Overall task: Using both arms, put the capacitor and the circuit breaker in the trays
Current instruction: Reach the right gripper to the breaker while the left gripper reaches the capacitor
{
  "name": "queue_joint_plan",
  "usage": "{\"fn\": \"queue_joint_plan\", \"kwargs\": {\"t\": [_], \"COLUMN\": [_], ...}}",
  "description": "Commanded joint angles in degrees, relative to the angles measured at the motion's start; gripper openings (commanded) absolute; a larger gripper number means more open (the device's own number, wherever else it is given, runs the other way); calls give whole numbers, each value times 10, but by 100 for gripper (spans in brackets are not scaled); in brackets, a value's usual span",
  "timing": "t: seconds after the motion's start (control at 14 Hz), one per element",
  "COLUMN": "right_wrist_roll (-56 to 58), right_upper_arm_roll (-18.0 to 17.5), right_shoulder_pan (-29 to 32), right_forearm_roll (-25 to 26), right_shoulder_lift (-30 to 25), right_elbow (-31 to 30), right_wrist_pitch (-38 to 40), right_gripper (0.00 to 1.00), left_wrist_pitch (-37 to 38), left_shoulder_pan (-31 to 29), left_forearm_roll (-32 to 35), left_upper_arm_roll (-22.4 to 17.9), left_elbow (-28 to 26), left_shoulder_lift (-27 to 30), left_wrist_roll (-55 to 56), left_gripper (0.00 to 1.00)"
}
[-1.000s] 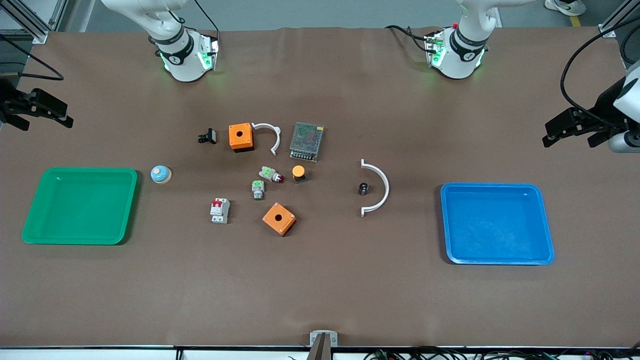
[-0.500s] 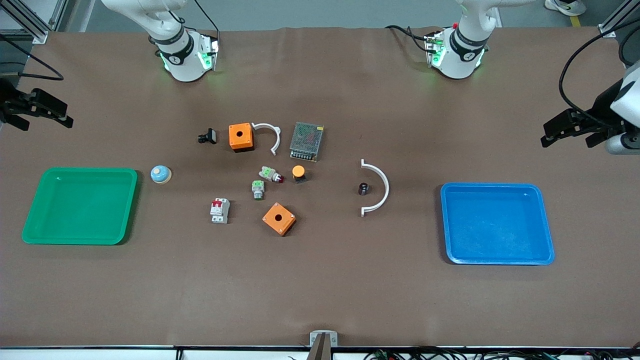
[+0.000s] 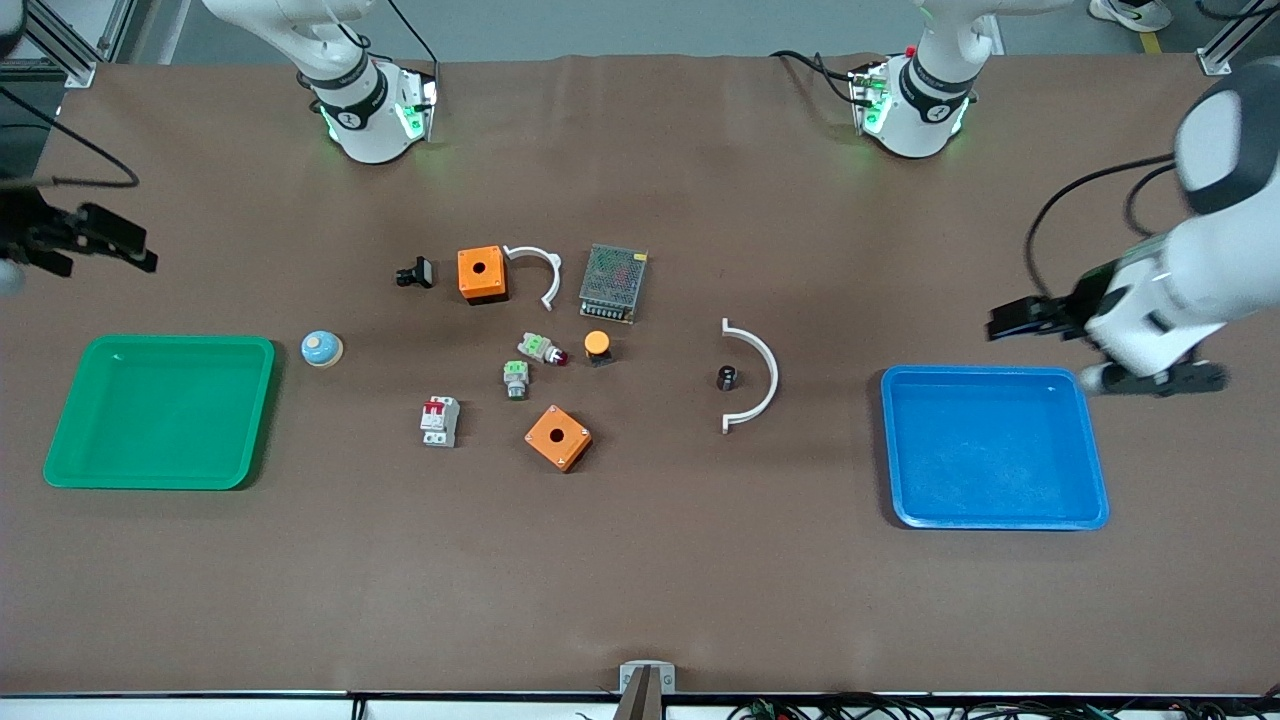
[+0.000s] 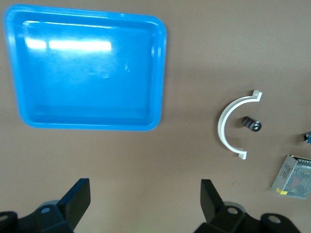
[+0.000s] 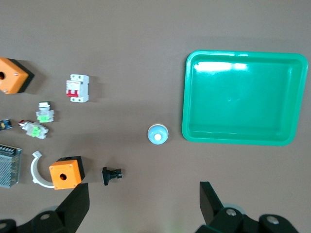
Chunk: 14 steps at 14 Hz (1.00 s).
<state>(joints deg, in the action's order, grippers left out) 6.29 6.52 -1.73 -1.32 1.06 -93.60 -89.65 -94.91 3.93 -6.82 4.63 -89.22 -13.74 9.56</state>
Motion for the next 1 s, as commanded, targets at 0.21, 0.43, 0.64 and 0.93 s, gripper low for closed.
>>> {"fn": "queue_joint_plan", "kwargs": {"t": [0.21, 0.43, 0.64, 0.93], "right_wrist_roll": [0, -40, -161, -248], "right_upper_arm_roll": [0, -2, -3, -3], "right_shoulder_pan": [-4, -36, -92, -153], "right_forearm_roll": [8, -3, -20, -33], "right_shoulder_lift": [97, 98, 98, 132], "right_elbow": [38, 9, -48, -114], "right_wrist_pitch": [-22, -67, -139, -279], "right_gripper": [100, 100, 100, 100], "left_wrist_pitch": [-140, -234, -317, -331], "left_shoulder_pan": [130, 180, 209, 247], "left_forearm_roll": [-1, 7, 10, 27], "left_upper_arm_roll": [-1, -1, -1, -1], "left_elbow": [13, 14, 8, -25], "left_shoulder_lift": [-109, -168, -206, -217], "left_wrist_roll": [195, 289, 369, 397], "left_gripper": [100, 100, 100, 100]}}
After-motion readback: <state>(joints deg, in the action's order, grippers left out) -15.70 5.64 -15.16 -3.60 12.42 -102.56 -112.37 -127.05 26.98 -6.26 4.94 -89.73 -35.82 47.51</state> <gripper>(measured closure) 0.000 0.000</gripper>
